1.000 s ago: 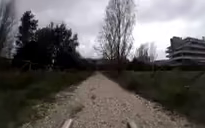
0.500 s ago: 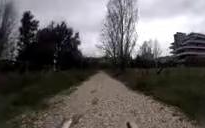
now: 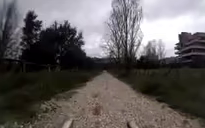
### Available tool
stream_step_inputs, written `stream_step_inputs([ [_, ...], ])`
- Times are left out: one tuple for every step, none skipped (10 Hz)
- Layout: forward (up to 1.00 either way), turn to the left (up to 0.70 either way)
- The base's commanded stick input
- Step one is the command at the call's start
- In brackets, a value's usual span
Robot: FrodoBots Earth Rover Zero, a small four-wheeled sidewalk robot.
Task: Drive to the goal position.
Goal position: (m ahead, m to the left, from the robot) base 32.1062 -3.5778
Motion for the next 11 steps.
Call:
stream_step_inputs([
  [0.7,0.0],
  [0.7,0.0],
  [0.7,0.0],
  [0.7,-0.01],
  [0.7,-0.09],
  [0.7,-0.24],
  [0.7,-0.21],
  [0.7,-0.02],
  [0.7,0.0],
  [0.7,0.0],
  [0.7,0.0],
])
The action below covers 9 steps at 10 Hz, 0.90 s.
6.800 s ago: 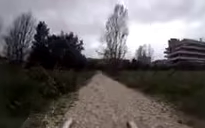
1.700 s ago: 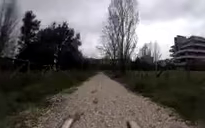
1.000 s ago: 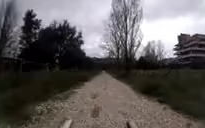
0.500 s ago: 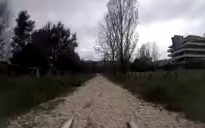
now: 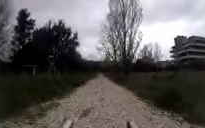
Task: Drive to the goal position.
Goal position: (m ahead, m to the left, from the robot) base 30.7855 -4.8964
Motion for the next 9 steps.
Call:
stream_step_inputs([
  [0.7,0.0],
  [0.7,0.0],
  [0.7,0.0],
  [0.7,0.0],
  [0.7,0.0],
  [0.7,0.0],
  [0.7,0.0],
  [0.7,0.0],
  [0.7,0.0],
])
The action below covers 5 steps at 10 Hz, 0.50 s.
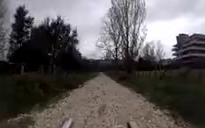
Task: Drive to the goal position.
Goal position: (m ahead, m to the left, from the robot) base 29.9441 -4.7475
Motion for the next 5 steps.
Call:
stream_step_inputs([
  [0.7,0.0],
  [0.7,0.0],
  [0.7,-0.35],
  [0.7,-0.35],
  [0.7,-0.09],
])
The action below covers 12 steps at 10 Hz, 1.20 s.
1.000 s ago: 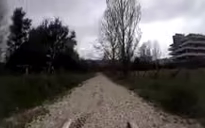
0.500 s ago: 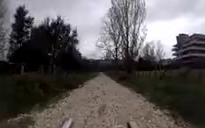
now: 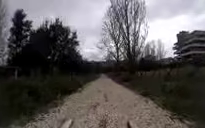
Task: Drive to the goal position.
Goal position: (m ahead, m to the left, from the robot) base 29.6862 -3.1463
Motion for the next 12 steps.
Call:
stream_step_inputs([
  [0.7,0.0],
  [0.7,0.0],
  [0.7,0.0],
  [0.7,0.0],
  [0.7,0.0],
  [0.7,0.0],
  [0.7,0.0],
  [0.7,0.0],
  [0.7,0.0],
  [0.7,0.0],
  [0.7,0.0],
  [0.7,0.0],
])
